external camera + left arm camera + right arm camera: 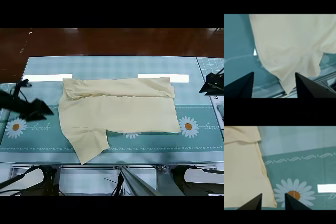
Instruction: Fold the shirts.
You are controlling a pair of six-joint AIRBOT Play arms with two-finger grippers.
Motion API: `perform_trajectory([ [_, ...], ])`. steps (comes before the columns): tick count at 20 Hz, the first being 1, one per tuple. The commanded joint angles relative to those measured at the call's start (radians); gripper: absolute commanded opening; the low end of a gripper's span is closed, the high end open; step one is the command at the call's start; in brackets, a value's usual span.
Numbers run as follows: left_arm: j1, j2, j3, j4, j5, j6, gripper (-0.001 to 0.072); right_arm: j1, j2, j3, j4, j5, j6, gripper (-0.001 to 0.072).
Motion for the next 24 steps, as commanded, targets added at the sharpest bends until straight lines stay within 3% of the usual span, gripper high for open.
perform_trajectory([
  [1,0.059,0.186,-0.370,-0.063,0.056,0.036,0.0601,-0.108,0.063,-0.162,0.130,-0.050,-0.044,0.0380],
  [3,0.055,0.233,-0.483,-0.101,0.091,0.025,0.0598,-0.109,0.069,-0.201,0.142,-0.084,-0.055,0.0376],
  [7,0.013,0.235,-0.471,-0.227,0.169,0.012,0.0595,-0.106,0.069,-0.203,0.198,-0.117,-0.063,0.0376],
  [13,-0.124,0.136,-0.471,-0.193,0.193,0.001,0.0594,-0.106,0.069,-0.203,0.196,-0.116,-0.066,0.0376],
  [18,-0.134,0.117,-0.472,-0.183,0.227,-0.018,0.0578,-0.106,0.069,-0.203,0.195,-0.117,-0.068,0.0375],
  [19,-0.134,0.116,-0.472,-0.191,0.241,-0.019,0.0534,-0.106,0.069,-0.203,0.193,-0.116,-0.068,0.0376],
  [20,-0.135,0.114,-0.472,-0.205,0.261,-0.027,0.0444,-0.106,0.069,-0.203,0.193,-0.116,-0.068,0.0375],
  [23,-0.183,0.086,-0.471,-0.234,0.374,-0.025,0.0426,-0.106,0.069,-0.203,0.193,-0.117,-0.069,0.0375],
  [24,-0.212,0.062,-0.471,-0.245,0.392,-0.022,0.0347,-0.106,0.069,-0.203,0.193,-0.115,-0.069,0.0376],
])
